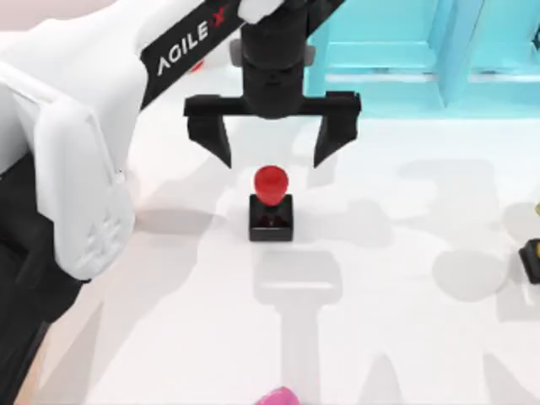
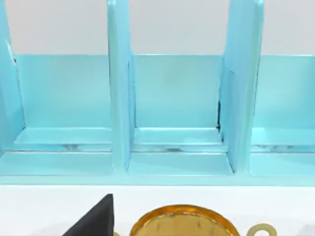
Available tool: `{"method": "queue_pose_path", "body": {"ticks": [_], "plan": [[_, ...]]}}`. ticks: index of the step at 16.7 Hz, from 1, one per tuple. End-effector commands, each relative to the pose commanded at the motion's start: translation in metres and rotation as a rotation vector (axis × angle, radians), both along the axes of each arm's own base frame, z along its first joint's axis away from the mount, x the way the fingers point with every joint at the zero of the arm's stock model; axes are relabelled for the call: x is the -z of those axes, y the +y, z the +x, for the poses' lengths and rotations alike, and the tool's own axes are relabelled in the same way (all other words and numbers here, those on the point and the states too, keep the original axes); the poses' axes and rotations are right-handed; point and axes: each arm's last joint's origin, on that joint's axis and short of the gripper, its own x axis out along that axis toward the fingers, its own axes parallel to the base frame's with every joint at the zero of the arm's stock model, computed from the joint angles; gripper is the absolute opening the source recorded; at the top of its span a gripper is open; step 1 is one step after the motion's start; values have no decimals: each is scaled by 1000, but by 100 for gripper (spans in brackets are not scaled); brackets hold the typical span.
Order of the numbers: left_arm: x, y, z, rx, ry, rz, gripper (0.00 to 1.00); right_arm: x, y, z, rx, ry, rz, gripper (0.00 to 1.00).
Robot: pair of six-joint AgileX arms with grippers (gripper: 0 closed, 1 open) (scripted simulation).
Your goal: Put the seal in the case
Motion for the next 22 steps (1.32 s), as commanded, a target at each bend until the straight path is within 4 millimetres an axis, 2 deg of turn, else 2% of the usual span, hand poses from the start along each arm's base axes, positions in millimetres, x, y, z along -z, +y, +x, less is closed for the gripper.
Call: {"method": "queue_pose_path", "body": {"ticks": [5,8,14,22], "plan": [[44,0,-1,-1,0,0,100,0,0,0,0,0,0,100],[64,2,-5,0,0,0,100,0,0,0,0,0,0,100],[69,2,-6,0,0,0,100,0,0,0,0,0,0,100],[69,2,-6,0,0,0,40,0,0,0,0,0,0,100]]}}
